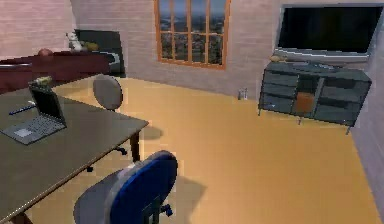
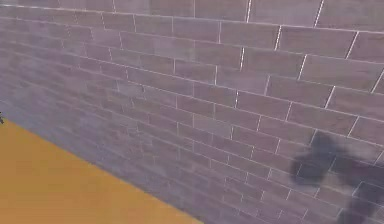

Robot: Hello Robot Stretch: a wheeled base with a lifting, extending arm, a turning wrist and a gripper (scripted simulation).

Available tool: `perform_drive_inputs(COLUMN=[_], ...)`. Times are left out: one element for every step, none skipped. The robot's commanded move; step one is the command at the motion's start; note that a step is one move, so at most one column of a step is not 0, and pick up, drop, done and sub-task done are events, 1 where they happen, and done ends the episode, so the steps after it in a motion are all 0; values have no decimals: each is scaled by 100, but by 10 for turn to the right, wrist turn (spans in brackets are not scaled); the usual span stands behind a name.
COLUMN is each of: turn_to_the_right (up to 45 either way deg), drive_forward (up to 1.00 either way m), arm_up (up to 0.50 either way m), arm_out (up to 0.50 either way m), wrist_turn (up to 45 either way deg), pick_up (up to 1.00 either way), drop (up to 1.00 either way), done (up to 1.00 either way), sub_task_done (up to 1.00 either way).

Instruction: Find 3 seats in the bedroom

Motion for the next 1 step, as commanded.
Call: perform_drive_inputs(turn_to_the_right=[-240], drive_forward=[0], arm_up=[0], arm_out=[0], wrist_turn=[0], pick_up=[0], drop=[0], done=[0], sub_task_done=[0])
